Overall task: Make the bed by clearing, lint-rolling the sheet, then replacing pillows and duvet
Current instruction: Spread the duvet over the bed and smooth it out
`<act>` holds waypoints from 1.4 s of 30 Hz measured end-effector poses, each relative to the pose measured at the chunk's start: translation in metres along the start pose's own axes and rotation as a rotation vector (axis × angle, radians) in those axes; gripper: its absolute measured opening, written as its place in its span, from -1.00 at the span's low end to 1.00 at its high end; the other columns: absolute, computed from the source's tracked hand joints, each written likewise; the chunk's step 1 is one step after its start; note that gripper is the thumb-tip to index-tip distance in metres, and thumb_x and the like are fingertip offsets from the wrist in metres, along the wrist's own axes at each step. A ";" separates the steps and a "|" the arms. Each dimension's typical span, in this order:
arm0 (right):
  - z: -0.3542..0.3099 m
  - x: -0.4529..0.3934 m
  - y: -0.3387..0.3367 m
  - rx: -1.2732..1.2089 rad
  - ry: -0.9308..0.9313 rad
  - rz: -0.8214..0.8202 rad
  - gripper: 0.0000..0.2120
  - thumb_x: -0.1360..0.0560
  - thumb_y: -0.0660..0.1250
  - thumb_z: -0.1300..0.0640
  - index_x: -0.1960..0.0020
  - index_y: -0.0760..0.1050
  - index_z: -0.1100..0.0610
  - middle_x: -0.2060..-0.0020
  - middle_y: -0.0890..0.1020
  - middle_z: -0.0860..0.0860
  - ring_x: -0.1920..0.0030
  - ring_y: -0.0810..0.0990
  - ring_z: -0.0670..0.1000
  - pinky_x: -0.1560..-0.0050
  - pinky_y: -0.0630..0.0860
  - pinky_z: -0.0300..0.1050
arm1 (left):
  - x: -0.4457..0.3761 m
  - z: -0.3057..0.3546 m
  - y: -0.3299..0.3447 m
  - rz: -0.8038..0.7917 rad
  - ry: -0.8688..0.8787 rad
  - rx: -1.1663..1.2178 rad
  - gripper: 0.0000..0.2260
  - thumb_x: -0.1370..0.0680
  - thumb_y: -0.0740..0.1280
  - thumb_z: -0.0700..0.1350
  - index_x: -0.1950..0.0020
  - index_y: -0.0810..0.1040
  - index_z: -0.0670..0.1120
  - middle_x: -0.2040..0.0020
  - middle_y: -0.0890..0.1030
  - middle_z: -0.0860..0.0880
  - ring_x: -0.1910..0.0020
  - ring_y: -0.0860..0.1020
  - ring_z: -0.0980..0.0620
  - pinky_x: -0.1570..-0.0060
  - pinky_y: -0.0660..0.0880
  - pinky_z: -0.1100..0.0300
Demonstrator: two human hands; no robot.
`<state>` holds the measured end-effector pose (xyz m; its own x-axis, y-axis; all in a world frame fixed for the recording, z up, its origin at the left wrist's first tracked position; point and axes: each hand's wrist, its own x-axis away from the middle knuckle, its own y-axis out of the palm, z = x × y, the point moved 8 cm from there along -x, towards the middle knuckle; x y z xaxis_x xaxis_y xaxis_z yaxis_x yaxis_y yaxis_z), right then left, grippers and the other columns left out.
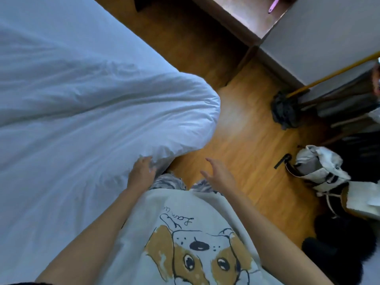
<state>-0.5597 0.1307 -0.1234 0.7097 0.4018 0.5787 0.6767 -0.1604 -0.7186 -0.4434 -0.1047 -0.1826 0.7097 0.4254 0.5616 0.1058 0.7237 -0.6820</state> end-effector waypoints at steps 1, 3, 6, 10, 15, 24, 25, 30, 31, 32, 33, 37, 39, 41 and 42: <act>-0.006 -0.018 -0.015 0.005 -0.022 -0.005 -0.49 -0.60 0.24 -0.04 -0.49 0.23 0.07 -0.43 0.37 0.05 -0.40 0.33 0.04 -0.32 0.29 -0.07 | -0.012 0.010 -0.010 0.008 -0.016 0.015 -0.59 -0.61 0.24 -0.13 -0.47 0.35 -0.11 -0.43 0.37 -0.15 -0.37 0.36 -0.15 -0.24 0.38 -0.04; -0.018 -0.055 -0.043 0.025 -0.072 -0.022 -0.48 -0.58 0.26 -0.05 -0.48 0.26 0.06 -0.42 0.38 0.06 -0.39 0.35 0.06 -0.31 0.33 -0.05 | -0.033 0.027 -0.026 0.039 -0.040 0.036 -0.59 -0.62 0.22 -0.13 -0.48 0.33 -0.10 -0.45 0.34 -0.13 -0.38 0.34 -0.14 -0.24 0.38 -0.04; -0.036 -0.118 -0.080 0.104 -0.169 -0.077 -0.48 -0.58 0.26 -0.05 -0.48 0.27 0.06 -0.42 0.37 0.06 -0.40 0.33 0.05 -0.33 0.31 -0.05 | -0.062 0.041 -0.043 0.102 -0.121 0.101 -0.59 -0.64 0.21 -0.11 -0.49 0.31 -0.11 -0.45 0.33 -0.14 -0.39 0.34 -0.14 -0.24 0.39 -0.06; -0.058 -0.199 -0.106 0.289 -0.376 -0.190 -0.49 -0.59 0.25 -0.03 -0.48 0.25 0.08 -0.44 0.35 0.04 -0.43 0.27 0.04 -0.32 0.28 -0.08 | -0.089 0.036 -0.038 0.218 -0.354 0.220 -0.58 -0.64 0.20 -0.10 -0.50 0.30 -0.10 -0.47 0.32 -0.12 -0.41 0.32 -0.12 -0.29 0.39 -0.08; -0.076 -0.298 -0.123 0.519 -0.689 -0.414 -0.49 -0.58 0.27 -0.01 -0.48 0.27 0.09 -0.42 0.36 0.04 -0.42 0.28 0.06 -0.28 0.32 -0.06 | -0.101 0.044 0.005 0.359 -0.721 0.406 -0.59 -0.64 0.21 -0.10 -0.48 0.32 -0.12 -0.44 0.34 -0.16 -0.40 0.32 -0.17 -0.29 0.38 -0.11; -0.072 -0.428 -0.171 1.030 -1.128 -0.544 -0.51 -0.55 0.29 -0.02 -0.43 0.34 0.08 -0.38 0.43 0.06 -0.40 0.32 0.10 -0.37 0.28 -0.01 | -0.115 0.183 0.157 0.443 -1.227 0.949 -0.60 -0.62 0.23 -0.09 -0.46 0.34 -0.09 -0.44 0.34 -0.12 -0.33 0.41 -0.19 -0.23 0.42 -0.07; -0.068 -0.434 -0.164 1.079 -1.166 -0.564 -0.48 -0.54 0.29 -0.05 -0.45 0.31 0.07 -0.41 0.39 0.07 -0.42 0.29 0.11 -0.40 0.25 0.02 | -0.120 0.192 0.171 0.415 -1.257 0.968 -0.59 -0.62 0.23 -0.09 -0.47 0.32 -0.08 -0.45 0.34 -0.11 -0.34 0.41 -0.18 -0.23 0.41 -0.07; -0.027 -0.438 -0.093 1.349 -1.532 -0.625 -0.35 -0.50 0.33 -0.15 -0.50 0.25 0.05 -0.45 0.31 0.18 -0.46 0.24 0.23 -0.47 0.11 0.12 | -0.152 0.191 0.236 0.461 -1.354 1.126 -0.43 -0.61 0.28 0.00 -0.57 0.15 -0.06 -0.49 0.32 -0.12 -0.42 0.35 -0.17 -0.28 0.41 -0.11; -0.022 -0.439 -0.077 1.383 -1.599 -0.599 -0.30 -0.45 0.38 -0.18 -0.49 0.27 0.05 -0.42 0.34 0.22 -0.45 0.27 0.27 -0.44 0.12 0.16 | -0.157 0.183 0.243 0.521 -1.369 1.168 -0.36 -0.60 0.30 0.04 -0.59 0.09 -0.05 -0.52 0.28 -0.11 -0.45 0.32 -0.16 -0.31 0.39 -0.11; -0.015 -0.443 -0.057 1.409 -1.641 -0.583 -0.23 -0.40 0.41 -0.22 -0.49 0.27 0.06 -0.42 0.35 0.25 -0.44 0.28 0.30 -0.42 0.11 0.21 | -0.164 0.171 0.254 0.590 -1.389 1.219 -0.29 -0.58 0.33 0.09 -0.60 0.03 -0.05 -0.55 0.23 -0.09 -0.48 0.28 -0.15 -0.35 0.35 -0.11; -0.004 -0.452 -0.037 1.431 -1.663 -0.571 -0.15 -0.36 0.43 -0.26 -0.51 0.23 0.07 -0.43 0.31 0.28 -0.45 0.25 0.33 -0.41 0.09 0.25 | -0.171 0.159 0.268 0.657 -1.406 1.278 -0.21 -0.55 0.36 0.13 -0.61 -0.03 -0.05 -0.57 0.18 -0.09 -0.50 0.24 -0.14 -0.39 0.31 -0.10; 0.028 -0.490 0.024 1.468 -1.697 -0.524 0.14 -0.10 0.54 -0.32 -0.51 0.14 0.09 -0.37 0.34 0.36 -0.37 0.32 0.39 -0.34 0.24 0.37 | -0.206 0.117 0.305 0.976 -1.282 1.462 -0.20 -0.42 0.49 0.17 -0.53 0.18 -0.01 -0.43 0.41 0.01 -0.37 0.42 -0.03 -0.26 0.41 0.06; 0.038 -0.504 0.043 1.425 -1.758 -0.471 0.10 -0.08 0.55 -0.28 -0.46 0.21 0.11 -0.30 0.39 0.40 -0.31 0.39 0.40 -0.31 0.28 0.36 | -0.230 0.113 0.318 1.064 -1.190 1.563 -0.40 -0.37 0.51 0.19 -0.33 0.41 0.06 -0.23 0.56 0.09 -0.20 0.55 0.05 -0.17 0.47 0.12; 0.041 -0.511 0.048 1.321 -1.859 -0.397 -0.08 -0.20 0.44 -0.28 -0.43 0.28 0.12 -0.26 0.43 0.36 -0.27 0.43 0.37 -0.28 0.35 0.32 | -0.254 0.115 0.328 1.170 -1.115 1.683 -0.52 -0.32 0.52 0.22 -0.15 0.50 0.12 -0.12 0.62 0.12 -0.12 0.59 0.08 -0.16 0.52 0.10; 0.040 -0.512 0.048 1.255 -1.925 -0.347 -0.21 -0.29 0.37 -0.26 -0.39 0.33 0.12 -0.21 0.47 0.32 -0.22 0.47 0.34 -0.22 0.42 0.28 | -0.262 0.118 0.328 1.237 -1.106 1.715 -0.61 -0.34 0.52 0.18 -0.08 0.52 0.12 -0.06 0.63 0.12 -0.10 0.60 0.08 -0.13 0.54 0.11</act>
<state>-0.8984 -0.0468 -0.4701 -0.8119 0.4834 0.3273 -0.2562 0.2087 -0.9438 -0.6771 0.0853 -0.4981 -0.5764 0.4330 0.6931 -0.7523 -0.6123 -0.2432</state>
